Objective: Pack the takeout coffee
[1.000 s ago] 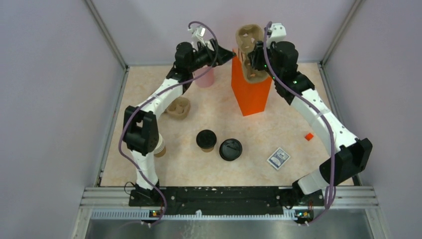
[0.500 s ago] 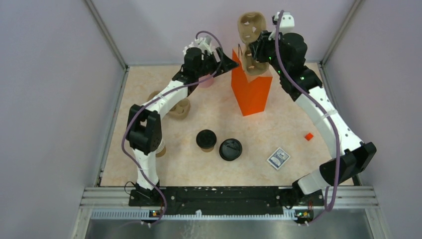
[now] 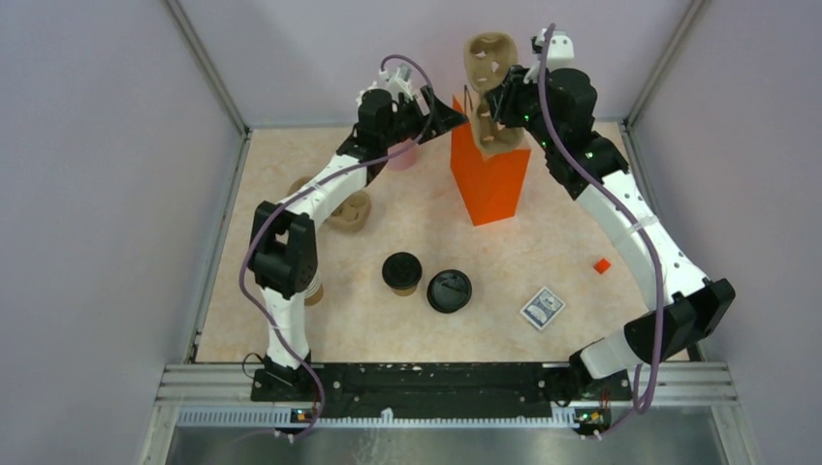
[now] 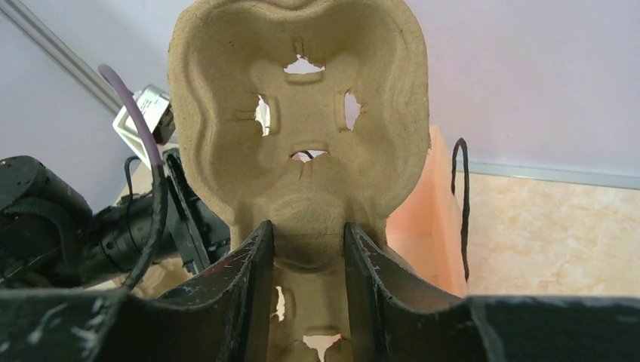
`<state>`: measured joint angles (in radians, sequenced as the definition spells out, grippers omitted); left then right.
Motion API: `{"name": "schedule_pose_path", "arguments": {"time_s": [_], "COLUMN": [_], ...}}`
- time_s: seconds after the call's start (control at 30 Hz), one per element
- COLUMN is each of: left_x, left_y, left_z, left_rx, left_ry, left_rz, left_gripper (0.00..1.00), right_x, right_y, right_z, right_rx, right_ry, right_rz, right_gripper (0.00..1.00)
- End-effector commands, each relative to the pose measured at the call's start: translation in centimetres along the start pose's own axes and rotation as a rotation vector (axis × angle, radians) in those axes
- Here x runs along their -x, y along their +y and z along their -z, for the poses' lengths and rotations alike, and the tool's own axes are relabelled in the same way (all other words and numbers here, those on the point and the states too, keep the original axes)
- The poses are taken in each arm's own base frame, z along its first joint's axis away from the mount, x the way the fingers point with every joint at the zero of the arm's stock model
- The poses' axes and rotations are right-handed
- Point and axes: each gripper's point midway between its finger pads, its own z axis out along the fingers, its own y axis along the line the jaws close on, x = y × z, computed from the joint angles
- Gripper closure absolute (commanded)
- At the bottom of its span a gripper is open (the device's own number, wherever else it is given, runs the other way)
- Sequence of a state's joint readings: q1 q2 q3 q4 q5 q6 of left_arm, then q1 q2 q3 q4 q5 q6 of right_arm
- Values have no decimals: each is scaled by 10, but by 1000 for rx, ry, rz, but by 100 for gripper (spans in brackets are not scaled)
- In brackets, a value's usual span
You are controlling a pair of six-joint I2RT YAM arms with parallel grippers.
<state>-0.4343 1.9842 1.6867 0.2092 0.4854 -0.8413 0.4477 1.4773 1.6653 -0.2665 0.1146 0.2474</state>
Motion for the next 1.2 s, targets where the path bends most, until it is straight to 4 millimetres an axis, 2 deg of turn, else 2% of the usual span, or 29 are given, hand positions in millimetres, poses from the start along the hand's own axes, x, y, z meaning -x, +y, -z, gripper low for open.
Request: {"name": "schedule_pose_path", "arguments": {"time_s": [0.0, 0.13, 0.37, 0.5, 0.6, 0.7, 0.93, 1.07, 1.17], "left_x": [15, 15, 14, 17, 16, 17, 7, 6, 12], "left_y": [-17, -9, -1, -12, -19, -29, -46, -44, -54], "left_z": [-11, -21, -40, -52, -57, -51, -39, -36, -31], "left_rx": [-91, -70, -54, -60, -38, -36, -50, -21, -22], "left_ry": [-36, -32, -26, -16, 7, 25, 67, 72, 54], "left_rz": [-5, 15, 32, -8, -41, -39, -75, -93, -116], "left_gripper": [16, 16, 24, 32, 48, 65, 100, 100, 100], "right_x": [28, 30, 31, 30, 29, 30, 43, 52, 58], "right_y": [0, -2, -4, -3, -4, -4, -5, -6, -6], "right_z": [21, 24, 26, 25, 26, 27, 33, 40, 45], "right_rx": [1, -8, -13, -11, -11, -16, -35, -44, -48], "right_ry": [-66, -66, -62, -52, -46, -42, -62, -88, -106], "right_rz": [-14, -1, 21, 30, 33, 34, 12, -1, -3], "right_gripper": [73, 73, 73, 73, 73, 73, 73, 73, 73]}}
